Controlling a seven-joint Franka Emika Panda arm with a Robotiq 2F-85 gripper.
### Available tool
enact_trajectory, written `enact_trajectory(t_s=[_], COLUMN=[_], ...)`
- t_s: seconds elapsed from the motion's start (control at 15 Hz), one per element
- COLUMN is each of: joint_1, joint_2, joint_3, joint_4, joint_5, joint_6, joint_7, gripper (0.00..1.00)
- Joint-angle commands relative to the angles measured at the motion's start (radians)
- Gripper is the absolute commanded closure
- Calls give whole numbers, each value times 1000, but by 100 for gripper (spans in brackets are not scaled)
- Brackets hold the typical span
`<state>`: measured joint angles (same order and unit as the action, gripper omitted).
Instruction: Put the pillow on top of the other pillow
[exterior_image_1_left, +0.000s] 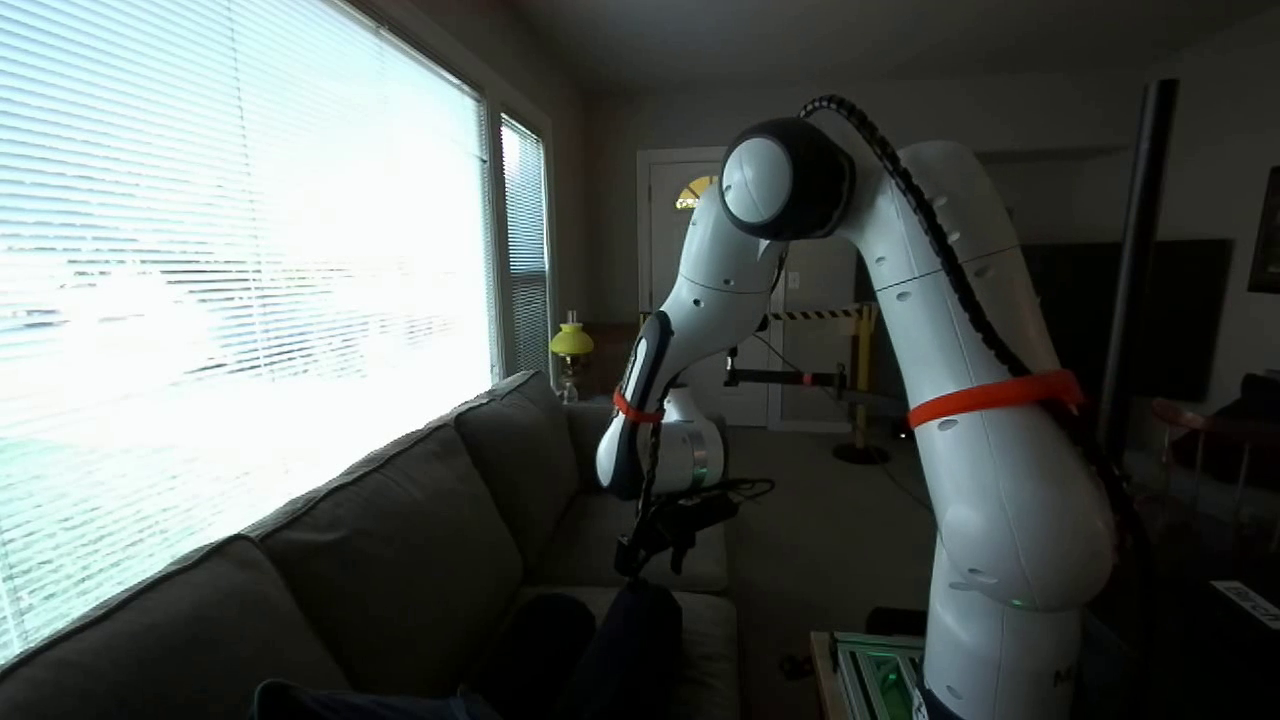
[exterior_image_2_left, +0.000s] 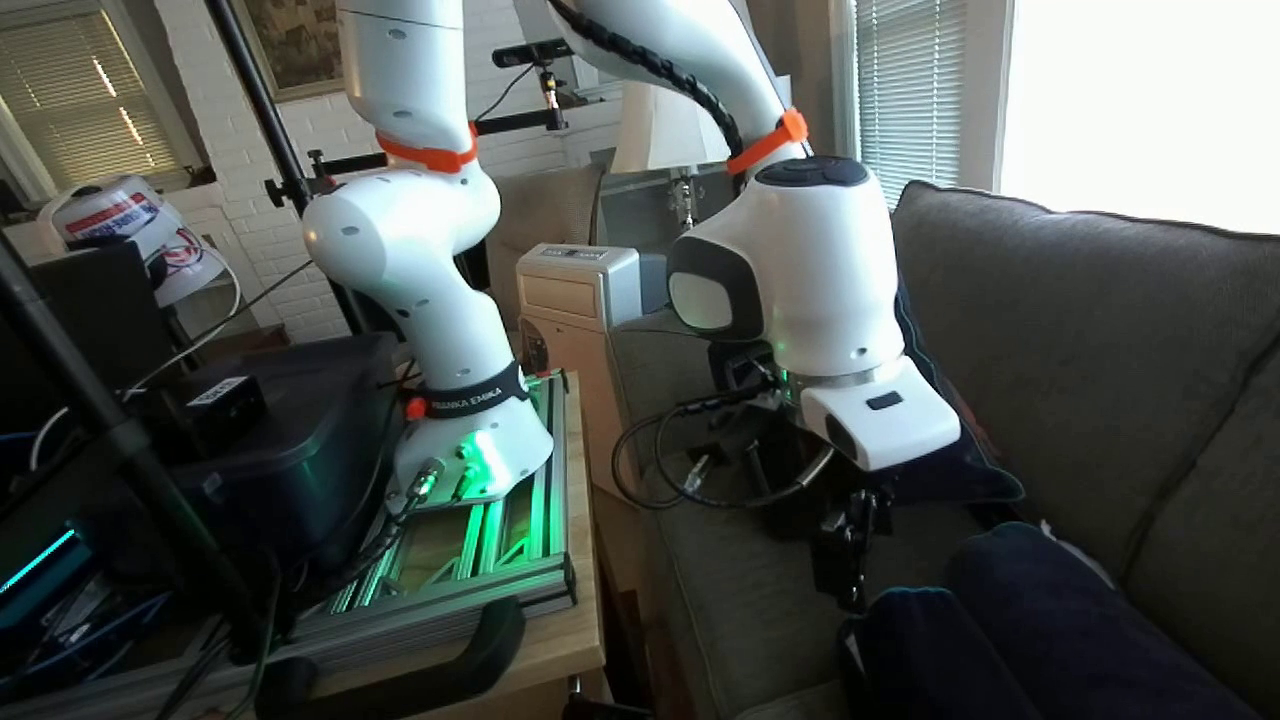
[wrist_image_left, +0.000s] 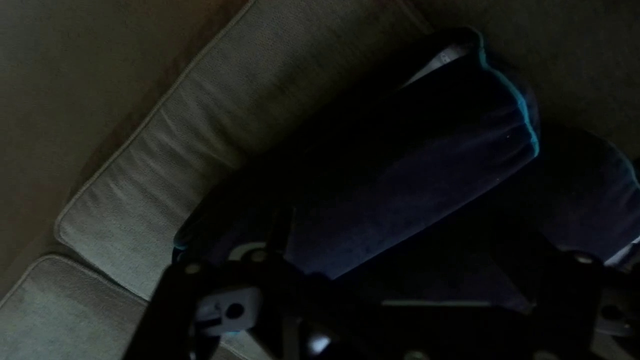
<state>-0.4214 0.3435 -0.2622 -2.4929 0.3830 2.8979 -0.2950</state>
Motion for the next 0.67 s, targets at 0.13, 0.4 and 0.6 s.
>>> enact_trajectory(t_s=[0.13, 0.4, 0.6], joint_1=[49, -27, -78], joint_2=[112, 180, 230], joint_3=[-64, 0, 56], joint_4=[66, 133, 176], joint_5=[6, -13, -27], joint_6=[16, -11, -8], joint_7=[181, 244, 213], gripper=[0, 0, 0])
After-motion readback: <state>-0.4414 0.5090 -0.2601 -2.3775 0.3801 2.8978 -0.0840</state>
